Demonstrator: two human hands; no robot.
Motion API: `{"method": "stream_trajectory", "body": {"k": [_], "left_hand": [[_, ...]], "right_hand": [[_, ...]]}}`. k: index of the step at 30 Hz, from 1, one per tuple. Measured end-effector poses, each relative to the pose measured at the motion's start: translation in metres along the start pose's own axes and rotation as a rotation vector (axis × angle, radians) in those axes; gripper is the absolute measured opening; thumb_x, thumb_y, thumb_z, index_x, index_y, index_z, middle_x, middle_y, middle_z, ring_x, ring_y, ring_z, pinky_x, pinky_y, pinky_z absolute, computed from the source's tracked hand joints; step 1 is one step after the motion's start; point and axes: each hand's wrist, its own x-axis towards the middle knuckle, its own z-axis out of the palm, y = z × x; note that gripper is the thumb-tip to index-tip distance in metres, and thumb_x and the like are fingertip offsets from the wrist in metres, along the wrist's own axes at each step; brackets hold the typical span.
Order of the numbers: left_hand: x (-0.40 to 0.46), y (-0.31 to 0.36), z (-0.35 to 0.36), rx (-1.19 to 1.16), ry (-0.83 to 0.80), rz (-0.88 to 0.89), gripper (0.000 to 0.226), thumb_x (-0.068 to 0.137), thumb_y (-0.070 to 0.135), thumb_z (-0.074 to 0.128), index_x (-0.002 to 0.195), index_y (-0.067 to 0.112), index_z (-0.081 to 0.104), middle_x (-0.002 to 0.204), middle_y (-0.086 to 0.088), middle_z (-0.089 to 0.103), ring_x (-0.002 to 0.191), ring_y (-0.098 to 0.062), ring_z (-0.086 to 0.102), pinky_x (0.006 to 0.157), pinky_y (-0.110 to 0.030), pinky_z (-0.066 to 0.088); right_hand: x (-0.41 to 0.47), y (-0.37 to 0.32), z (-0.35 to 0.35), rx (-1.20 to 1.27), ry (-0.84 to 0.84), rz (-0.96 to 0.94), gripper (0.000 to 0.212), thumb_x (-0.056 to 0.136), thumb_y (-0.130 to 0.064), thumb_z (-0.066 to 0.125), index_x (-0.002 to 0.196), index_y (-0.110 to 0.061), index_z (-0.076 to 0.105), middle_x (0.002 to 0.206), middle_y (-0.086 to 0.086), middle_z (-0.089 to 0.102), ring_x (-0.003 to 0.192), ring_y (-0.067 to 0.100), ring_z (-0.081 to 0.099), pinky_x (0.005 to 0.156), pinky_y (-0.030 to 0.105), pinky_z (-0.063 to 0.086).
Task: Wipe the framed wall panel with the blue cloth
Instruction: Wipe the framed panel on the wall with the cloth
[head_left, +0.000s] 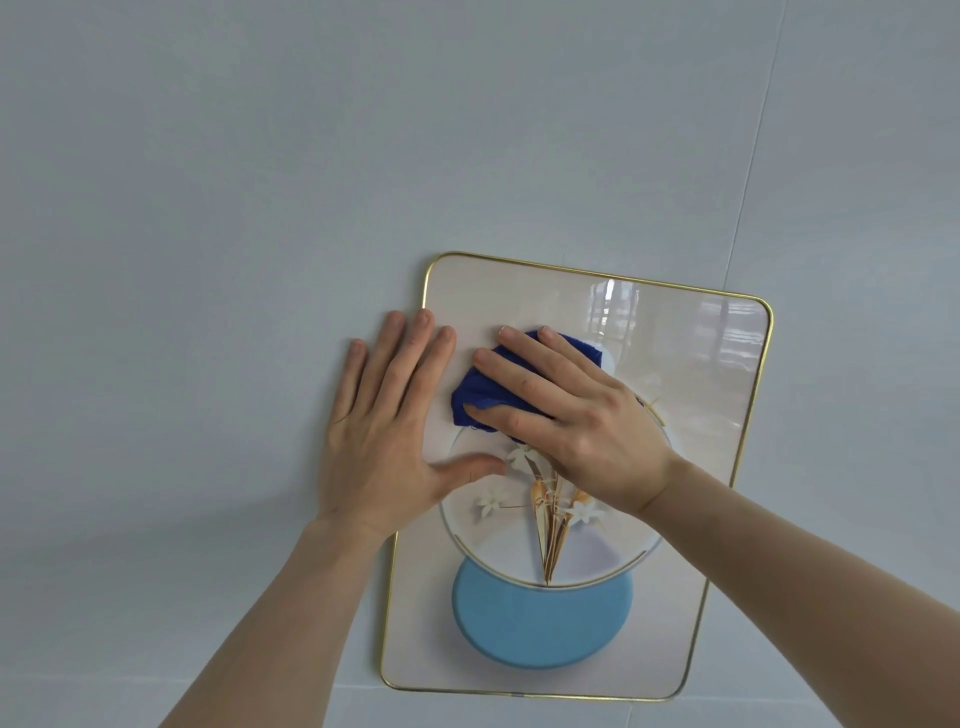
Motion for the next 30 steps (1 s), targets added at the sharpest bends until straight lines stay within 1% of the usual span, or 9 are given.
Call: {"method": "stream_trajectory", "body": {"k": [6,10,16,20,23,25,26,29,30], "left_hand": [[0.0,0.001,0.001,-0.005,0.017,-0.002,0.116,0.075,0.089,0.055,0.158,0.01,0.035,0.168,-0.007,0.028,0.158,-0.028,0.022,0.13,-0.051,0.014],[0.0,0.001,0.0,-0.003,0.009,0.001,0.116,0.076,0.089,0.054,0.159,0.01,0.033,0.169,-0.006,0.025,0.159,-0.027,0.021,0.13,-0.051,0.013],[0.001,0.002,-0.003,-0.01,-0.028,-0.017,0.117,0.076,0.09,0.05,0.161,0.012,0.028,0.17,-0.003,0.021,0.16,-0.025,0.017,0.131,-0.047,0.007],[0.001,0.003,-0.006,-0.018,-0.085,-0.022,0.125,0.07,0.094,0.048,0.162,0.013,0.023,0.172,-0.003,0.015,0.161,-0.024,0.01,0.131,-0.047,0.004],[0.0,0.002,-0.009,-0.006,-0.158,-0.003,0.14,0.059,0.097,0.055,0.163,0.012,0.015,0.173,-0.005,0.011,0.162,-0.025,0.003,0.131,-0.048,0.0],[0.0,0.001,-0.01,-0.012,-0.177,0.004,0.141,0.059,0.096,0.057,0.163,0.012,0.014,0.173,-0.007,0.01,0.162,-0.026,0.003,0.131,-0.05,0.0],[0.0,0.001,-0.011,-0.021,-0.184,0.005,0.139,0.061,0.097,0.055,0.163,0.011,0.014,0.173,-0.008,0.011,0.162,-0.027,0.003,0.131,-0.051,0.001],[0.001,0.003,-0.016,-0.042,-0.213,-0.002,0.13,0.07,0.096,0.045,0.163,0.012,0.013,0.174,-0.008,0.009,0.162,-0.028,0.002,0.13,-0.053,0.003],[0.001,0.004,-0.018,-0.052,-0.227,-0.005,0.128,0.071,0.096,0.044,0.164,0.013,0.012,0.174,-0.008,0.008,0.162,-0.028,0.001,0.13,-0.054,0.005]], "right_hand": [[-0.012,0.001,-0.001,-0.017,0.005,0.025,0.025,0.107,-0.012,0.061,0.129,-0.019,0.072,0.153,0.011,0.058,0.149,0.039,0.045,0.12,0.056,0.043],[-0.019,-0.001,-0.002,-0.025,0.016,0.046,0.027,0.108,-0.011,0.059,0.13,-0.018,0.072,0.151,0.012,0.06,0.148,0.04,0.046,0.12,0.057,0.043],[-0.031,-0.019,0.001,-0.009,0.032,0.159,0.022,0.106,-0.011,0.063,0.124,-0.014,0.075,0.151,0.015,0.06,0.148,0.042,0.046,0.119,0.06,0.042],[-0.065,-0.04,-0.002,0.01,-0.015,0.233,0.033,0.112,-0.011,0.045,0.124,-0.014,0.075,0.152,0.014,0.059,0.149,0.041,0.043,0.119,0.062,0.042],[-0.091,-0.063,-0.006,0.01,-0.061,0.317,0.044,0.115,-0.009,0.032,0.125,-0.013,0.075,0.154,0.013,0.057,0.149,0.041,0.043,0.116,0.062,0.045],[-0.104,-0.074,-0.009,-0.002,-0.085,0.35,0.05,0.114,-0.004,0.027,0.124,-0.014,0.075,0.152,0.013,0.059,0.147,0.041,0.046,0.113,0.062,0.049],[-0.108,-0.078,-0.011,-0.012,-0.102,0.361,0.049,0.113,-0.002,0.029,0.124,-0.014,0.075,0.151,0.012,0.06,0.147,0.041,0.047,0.111,0.062,0.05],[-0.113,-0.087,-0.016,-0.067,-0.149,0.386,0.037,0.105,0.0,0.047,0.125,-0.015,0.075,0.149,0.013,0.062,0.145,0.041,0.049,0.111,0.061,0.051],[-0.113,-0.09,-0.018,-0.085,-0.164,0.398,0.037,0.103,0.0,0.049,0.124,-0.015,0.075,0.147,0.013,0.064,0.144,0.041,0.051,0.11,0.06,0.052]]}}
